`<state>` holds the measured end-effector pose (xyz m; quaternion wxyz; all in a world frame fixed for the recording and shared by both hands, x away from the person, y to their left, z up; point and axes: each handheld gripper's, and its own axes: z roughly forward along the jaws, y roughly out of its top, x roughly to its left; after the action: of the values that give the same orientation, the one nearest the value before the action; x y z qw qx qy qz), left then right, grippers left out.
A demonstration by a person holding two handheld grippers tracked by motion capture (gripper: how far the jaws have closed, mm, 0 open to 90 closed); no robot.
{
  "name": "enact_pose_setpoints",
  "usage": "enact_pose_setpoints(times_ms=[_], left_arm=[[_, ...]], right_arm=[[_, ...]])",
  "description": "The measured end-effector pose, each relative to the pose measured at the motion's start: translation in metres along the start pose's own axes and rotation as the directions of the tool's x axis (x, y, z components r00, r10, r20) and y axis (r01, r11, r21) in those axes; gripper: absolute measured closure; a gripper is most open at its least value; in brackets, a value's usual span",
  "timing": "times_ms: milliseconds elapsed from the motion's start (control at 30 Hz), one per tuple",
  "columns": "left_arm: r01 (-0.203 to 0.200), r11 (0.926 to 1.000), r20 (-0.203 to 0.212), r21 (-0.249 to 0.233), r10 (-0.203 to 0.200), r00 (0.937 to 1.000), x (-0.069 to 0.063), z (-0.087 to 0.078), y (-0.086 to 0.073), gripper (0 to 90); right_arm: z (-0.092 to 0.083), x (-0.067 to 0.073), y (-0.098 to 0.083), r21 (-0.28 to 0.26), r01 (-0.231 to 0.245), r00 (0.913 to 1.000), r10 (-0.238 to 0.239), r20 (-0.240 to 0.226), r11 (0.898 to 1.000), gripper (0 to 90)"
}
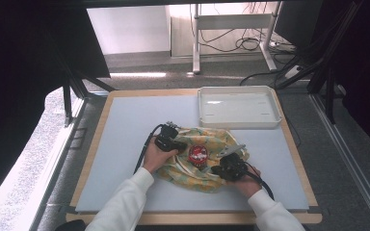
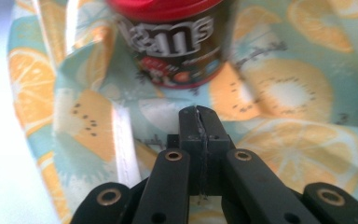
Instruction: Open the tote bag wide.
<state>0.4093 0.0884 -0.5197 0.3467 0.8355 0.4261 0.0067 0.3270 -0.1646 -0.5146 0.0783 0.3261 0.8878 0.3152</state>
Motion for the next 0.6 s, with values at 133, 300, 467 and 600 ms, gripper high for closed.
enact_pose_setpoints(times_ms=[133,300,467,600], left_arm=[[0.001,1.0000,0.002,0.002,-0.001,1.0000,0.001,0.001,0.001,90.0],[0.010,0.9999,0.005,0.011,-0.010,0.9999,0.004,0.004,0.000,90.0],[0.011,0.9999,0.005,0.013,-0.011,0.9999,0.004,0.005,0.001,90.0],[0.005,0.9999,0.007,0.013,-0.005,1.0000,0.004,0.003,0.000,90.0]], right_arm=[[-0.001,0.006,-0.005,0.000,0.013,0.9997,-0.013,-0.020,1.000,89.3],[-0.003,0.011,-0.010,0.012,0.031,0.9986,-0.030,-0.044,0.999,89.3],[-0.004,0.009,-0.013,0.006,0.024,0.9983,-0.024,-0.054,1.000,89.3],[-0.005,0.008,-0.012,0.002,0.024,0.9986,-0.024,-0.048,1.000,89.3]])
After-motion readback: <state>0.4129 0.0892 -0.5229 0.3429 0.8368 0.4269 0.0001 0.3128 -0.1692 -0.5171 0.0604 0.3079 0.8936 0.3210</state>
